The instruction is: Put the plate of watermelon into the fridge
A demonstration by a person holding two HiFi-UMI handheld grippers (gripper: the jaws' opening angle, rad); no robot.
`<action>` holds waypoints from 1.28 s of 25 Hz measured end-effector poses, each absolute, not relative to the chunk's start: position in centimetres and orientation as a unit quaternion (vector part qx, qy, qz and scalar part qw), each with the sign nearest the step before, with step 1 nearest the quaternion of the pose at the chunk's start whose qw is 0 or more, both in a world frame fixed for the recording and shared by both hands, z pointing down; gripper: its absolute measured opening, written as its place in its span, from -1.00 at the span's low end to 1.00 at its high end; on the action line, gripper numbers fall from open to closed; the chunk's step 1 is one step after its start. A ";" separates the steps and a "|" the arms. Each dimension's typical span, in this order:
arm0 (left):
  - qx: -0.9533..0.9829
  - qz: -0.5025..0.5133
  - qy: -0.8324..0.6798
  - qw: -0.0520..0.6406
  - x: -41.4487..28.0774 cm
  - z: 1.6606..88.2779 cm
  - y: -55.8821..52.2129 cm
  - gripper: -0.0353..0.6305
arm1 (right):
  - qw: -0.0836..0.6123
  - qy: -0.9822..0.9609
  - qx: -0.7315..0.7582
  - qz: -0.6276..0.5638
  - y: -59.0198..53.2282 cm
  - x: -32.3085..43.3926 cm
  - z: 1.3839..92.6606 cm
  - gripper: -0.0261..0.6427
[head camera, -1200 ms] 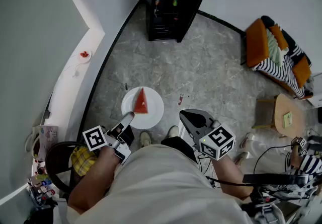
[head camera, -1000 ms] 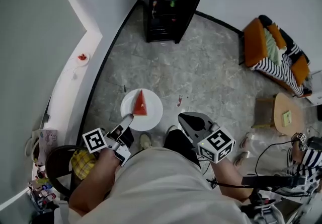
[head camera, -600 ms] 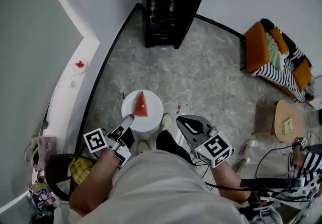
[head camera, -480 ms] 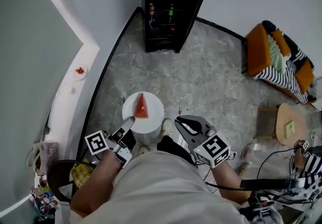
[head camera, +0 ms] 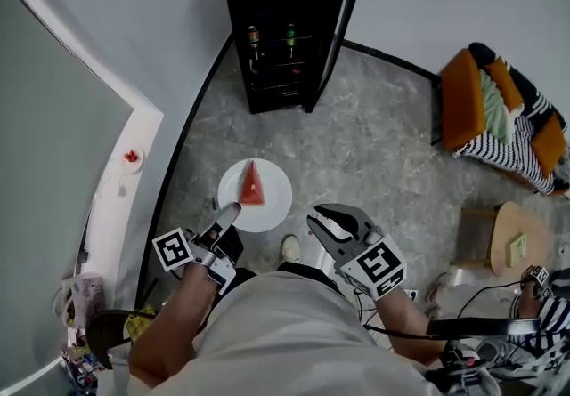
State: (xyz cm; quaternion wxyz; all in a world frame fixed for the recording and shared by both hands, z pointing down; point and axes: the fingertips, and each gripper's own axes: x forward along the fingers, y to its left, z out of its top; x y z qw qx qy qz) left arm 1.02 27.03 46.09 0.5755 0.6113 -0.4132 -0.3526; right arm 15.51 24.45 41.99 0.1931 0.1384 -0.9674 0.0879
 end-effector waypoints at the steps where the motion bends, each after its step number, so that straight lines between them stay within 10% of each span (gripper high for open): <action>1: 0.610 -0.353 -0.416 0.575 1.3 46.1 25.0 -0.76 | 0.193 -0.967 0.138 0.094 22.6 15.9 42.1 -0.66; 32: 0.618 -0.346 -0.415 0.571 -8.8 52.3 -12.7 -0.76 | 0.212 -0.946 0.208 0.133 -2.9 8.7 44.8 -0.67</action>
